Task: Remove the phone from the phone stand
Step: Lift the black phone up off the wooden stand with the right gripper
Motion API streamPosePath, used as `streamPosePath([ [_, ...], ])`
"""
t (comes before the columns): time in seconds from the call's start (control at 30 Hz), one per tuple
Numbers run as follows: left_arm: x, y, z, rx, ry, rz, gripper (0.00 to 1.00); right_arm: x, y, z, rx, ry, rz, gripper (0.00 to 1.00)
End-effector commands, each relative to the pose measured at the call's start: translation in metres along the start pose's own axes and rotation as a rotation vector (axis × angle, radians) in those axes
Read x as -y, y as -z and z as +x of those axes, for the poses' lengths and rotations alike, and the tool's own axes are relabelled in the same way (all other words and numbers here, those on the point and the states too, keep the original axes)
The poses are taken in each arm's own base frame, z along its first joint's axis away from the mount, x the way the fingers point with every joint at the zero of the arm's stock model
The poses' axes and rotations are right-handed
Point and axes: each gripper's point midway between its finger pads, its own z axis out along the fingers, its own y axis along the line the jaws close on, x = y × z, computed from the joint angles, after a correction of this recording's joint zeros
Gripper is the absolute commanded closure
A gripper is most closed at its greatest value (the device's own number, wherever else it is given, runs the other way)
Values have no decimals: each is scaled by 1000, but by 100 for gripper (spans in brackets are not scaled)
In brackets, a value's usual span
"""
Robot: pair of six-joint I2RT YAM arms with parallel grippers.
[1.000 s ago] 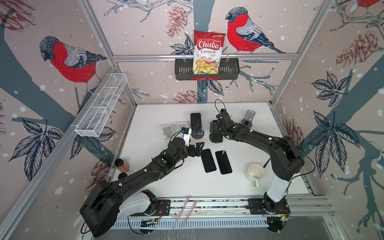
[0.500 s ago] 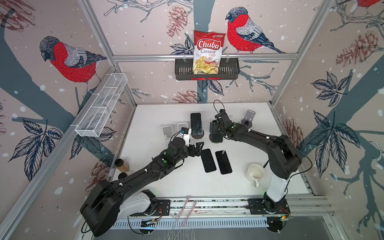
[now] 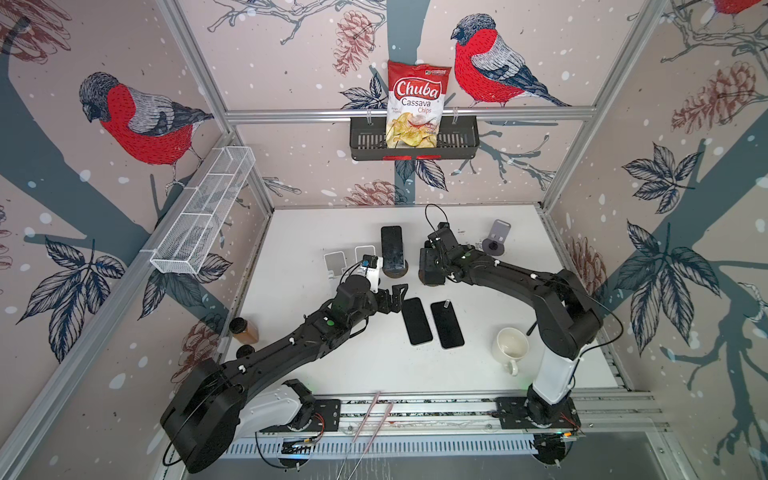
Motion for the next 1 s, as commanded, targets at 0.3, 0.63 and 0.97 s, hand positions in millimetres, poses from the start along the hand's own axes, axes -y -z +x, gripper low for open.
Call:
streamPosePath([
  [0.3, 2, 0, -4, 18, -8, 8, 4, 0, -2, 5, 0, 9, 28, 24],
  [0.63, 2, -1, -4, 16, -12, 8, 4, 1, -2, 3, 4, 37, 35, 33],
  [0.97, 2, -2, -3, 13, -14, 8, 4, 0, 7, -3, 46, 76, 6, 33],
])
